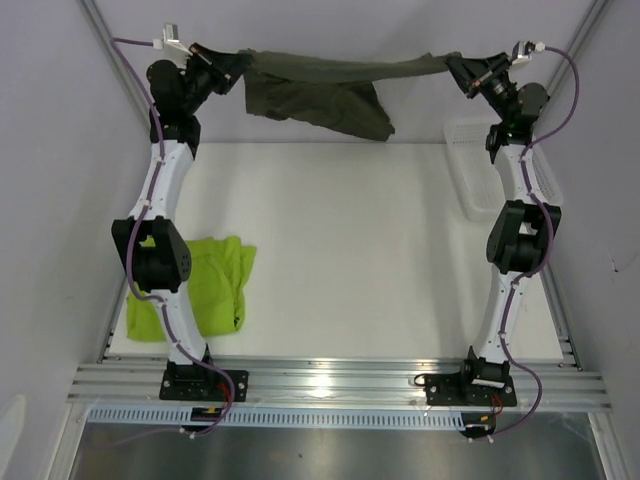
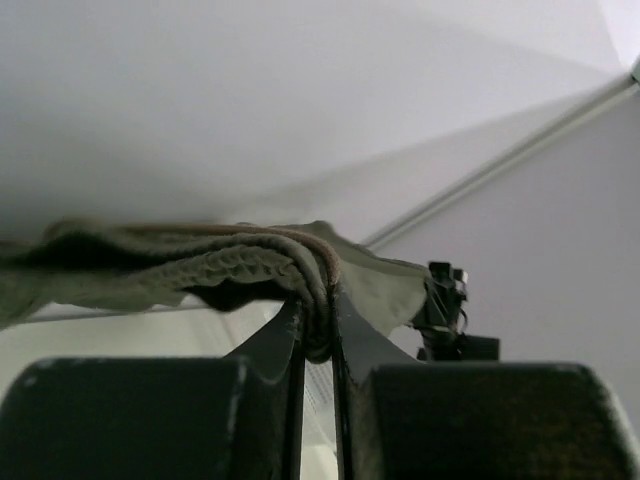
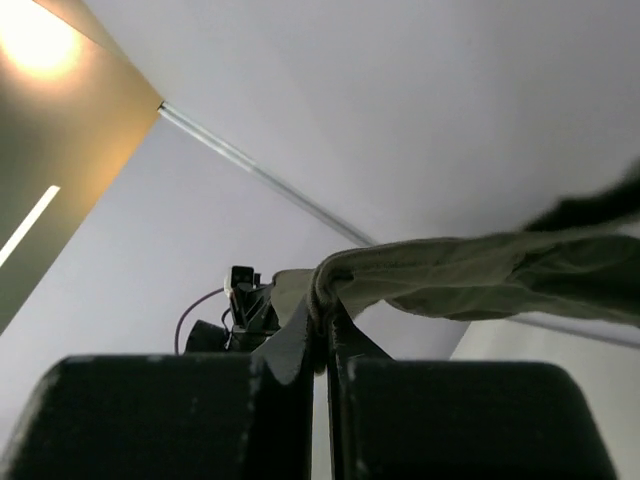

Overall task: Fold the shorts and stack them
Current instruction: Flatten the shorts out

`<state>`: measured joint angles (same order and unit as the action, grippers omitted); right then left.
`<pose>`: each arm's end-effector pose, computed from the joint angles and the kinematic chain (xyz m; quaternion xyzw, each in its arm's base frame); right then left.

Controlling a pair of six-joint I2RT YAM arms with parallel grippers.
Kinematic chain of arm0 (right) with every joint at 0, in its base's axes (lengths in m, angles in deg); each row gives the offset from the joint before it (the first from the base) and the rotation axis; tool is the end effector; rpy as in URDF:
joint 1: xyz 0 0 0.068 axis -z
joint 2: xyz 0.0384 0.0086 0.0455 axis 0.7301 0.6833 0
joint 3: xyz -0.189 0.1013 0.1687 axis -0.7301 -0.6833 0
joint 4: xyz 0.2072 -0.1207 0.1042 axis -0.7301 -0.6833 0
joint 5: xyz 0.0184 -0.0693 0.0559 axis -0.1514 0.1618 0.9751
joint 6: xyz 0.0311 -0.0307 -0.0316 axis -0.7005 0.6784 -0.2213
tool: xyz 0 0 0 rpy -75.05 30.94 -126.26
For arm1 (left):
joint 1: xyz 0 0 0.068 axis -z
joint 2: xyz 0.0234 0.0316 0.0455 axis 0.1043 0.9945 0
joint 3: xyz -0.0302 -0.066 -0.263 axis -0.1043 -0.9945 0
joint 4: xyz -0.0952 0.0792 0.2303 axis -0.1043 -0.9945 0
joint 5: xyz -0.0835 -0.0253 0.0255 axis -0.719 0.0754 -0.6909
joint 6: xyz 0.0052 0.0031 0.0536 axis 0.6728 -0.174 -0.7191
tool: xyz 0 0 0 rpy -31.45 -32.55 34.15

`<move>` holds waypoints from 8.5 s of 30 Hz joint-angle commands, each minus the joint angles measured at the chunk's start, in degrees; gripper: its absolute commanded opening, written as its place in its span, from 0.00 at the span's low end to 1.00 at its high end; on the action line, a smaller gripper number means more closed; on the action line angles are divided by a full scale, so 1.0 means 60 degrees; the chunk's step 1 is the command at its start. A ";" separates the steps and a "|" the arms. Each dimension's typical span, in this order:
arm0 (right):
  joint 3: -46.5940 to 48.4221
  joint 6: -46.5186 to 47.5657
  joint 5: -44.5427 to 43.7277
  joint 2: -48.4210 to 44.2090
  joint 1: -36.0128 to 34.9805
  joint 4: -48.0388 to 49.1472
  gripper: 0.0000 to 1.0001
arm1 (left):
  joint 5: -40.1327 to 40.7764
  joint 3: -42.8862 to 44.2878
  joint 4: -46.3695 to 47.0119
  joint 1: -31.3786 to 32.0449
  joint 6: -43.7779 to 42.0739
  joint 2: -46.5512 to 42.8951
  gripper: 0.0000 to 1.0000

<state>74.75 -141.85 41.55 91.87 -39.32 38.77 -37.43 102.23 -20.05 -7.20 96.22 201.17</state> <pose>0.5261 -0.0448 0.3992 0.0781 0.5398 0.6463 0.5336 0.4812 -0.0084 0.4428 -0.1308 0.6121 -0.5342 0.5682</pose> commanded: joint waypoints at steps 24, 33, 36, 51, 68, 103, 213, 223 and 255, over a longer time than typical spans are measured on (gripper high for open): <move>-1.2124 0.6299 -0.0759 -0.7561 -0.0514 -0.5250 0.00 | 0.3130 -1.4211 0.0762 0.2898 -0.3442 -0.8688 0.00; -1.0309 0.7427 -0.1683 -1.0355 -0.0764 -0.8266 0.00 | 0.3629 -1.1049 -0.3447 0.2795 -0.4190 -1.0470 0.00; -0.9826 0.7647 -0.1888 -1.2054 -0.0779 -0.8855 0.00 | 0.3410 -1.0186 -0.4533 0.2809 -0.4322 -1.1249 0.00; -0.6819 0.8337 -0.2784 -1.4318 -0.0779 -1.0353 0.00 | 0.3438 -0.5452 -0.6849 0.2810 -0.4762 -1.2016 0.00; 0.0054 0.5613 -0.0572 -0.4448 -0.1086 -0.6645 0.00 | -0.0105 0.0038 -0.3891 -0.0222 -0.2128 -0.2614 0.00; -1.3428 0.8053 -0.3360 -0.6681 -0.1421 -0.5946 0.00 | 0.1666 -1.6950 0.3982 0.4260 -0.2989 -0.7706 0.00; -0.2538 0.9787 -0.9917 -0.0030 -0.3109 -1.1114 0.02 | 0.4771 -0.8409 -0.3187 0.2092 -0.3707 -0.0574 0.43; -0.4314 0.9185 -1.0093 -0.1335 -0.2639 -1.0352 0.45 | 0.4918 -0.8058 -0.3391 0.2077 -0.3810 -0.0442 0.42; -0.0653 1.0313 -1.0369 0.1066 -0.3328 -1.1713 0.42 | 0.4918 -0.7500 -0.3861 0.2077 -0.4132 -0.0485 0.39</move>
<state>67.96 -81.07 -16.77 98.32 -58.86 -29.31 -9.17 55.59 -41.42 6.09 73.06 197.74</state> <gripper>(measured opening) 0.425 0.387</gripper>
